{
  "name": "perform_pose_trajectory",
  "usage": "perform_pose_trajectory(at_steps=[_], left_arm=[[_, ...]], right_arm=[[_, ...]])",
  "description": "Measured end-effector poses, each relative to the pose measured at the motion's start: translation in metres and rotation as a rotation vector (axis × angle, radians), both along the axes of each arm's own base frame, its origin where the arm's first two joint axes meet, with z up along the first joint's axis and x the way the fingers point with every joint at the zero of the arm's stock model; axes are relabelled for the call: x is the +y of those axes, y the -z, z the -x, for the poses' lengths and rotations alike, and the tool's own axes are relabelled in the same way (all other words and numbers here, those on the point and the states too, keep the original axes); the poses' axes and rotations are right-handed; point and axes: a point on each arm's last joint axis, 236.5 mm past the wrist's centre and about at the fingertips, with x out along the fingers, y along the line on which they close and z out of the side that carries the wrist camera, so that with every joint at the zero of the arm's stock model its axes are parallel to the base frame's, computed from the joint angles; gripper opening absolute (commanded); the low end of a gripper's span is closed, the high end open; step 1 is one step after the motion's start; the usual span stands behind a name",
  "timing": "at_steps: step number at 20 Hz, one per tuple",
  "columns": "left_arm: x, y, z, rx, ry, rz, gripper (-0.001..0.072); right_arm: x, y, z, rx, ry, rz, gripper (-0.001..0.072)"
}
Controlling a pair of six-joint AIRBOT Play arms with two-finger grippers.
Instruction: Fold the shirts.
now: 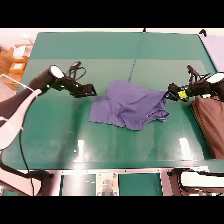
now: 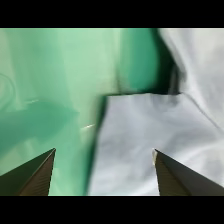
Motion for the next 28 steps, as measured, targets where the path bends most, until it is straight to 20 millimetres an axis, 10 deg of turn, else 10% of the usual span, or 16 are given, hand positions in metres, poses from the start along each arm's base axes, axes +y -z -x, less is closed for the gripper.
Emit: perform_pose_trajectory(at_steps=[5, 7, 8, 13, 17, 20, 24, 28], left_arm=[[-0.047, 0.025, 0.026, 0.058, 0.091, 0.025, 0.0704], [-0.063, 0.033, 0.034, 0.069, 0.115, 0.031, 0.0129], [-0.067, 0.038, 0.04, 0.083, 0.135, 0.026, 0.0024], [-0.076, -0.004, 0.025, 0.0, 0.194, 0.05, 0.0022], [-0.061, -0.144, -0.019, -0.29, 0.18, 0.076, 0.0022], [-0.04, -0.312, -0.022, -0.644, 0.133, 0.125, 0.0022], [0.001, -0.516, 0.061, -1.117, 0.053, 0.2, 0.0022], [0.052, -0.633, 0.173, -1.474, -0.046, 0.218, 0.0022]], right_arm=[[-0.004, 0.004, -0.003, 0.004, -0.006, 0.005, 0.0015], [-0.004, 0.005, -0.004, 0.001, -0.006, 0.005, 0.0014], [-0.004, 0.005, -0.004, 0.001, -0.006, 0.003, 0.0015], [0.005, -0.017, -0.014, -0.037, -0.017, -0.044, 0.0014], [0.016, -0.121, -0.043, -0.247, -0.07, -0.073, 0.0014], [0.027, -0.252, -0.046, -0.533, -0.123, -0.036, 0.0015], [0.05, -0.419, 0.013, -0.925, -0.185, 0.076, 0.0015], [0.074, -0.51, 0.094, -1.184, -0.206, 0.163, 0.0015]])
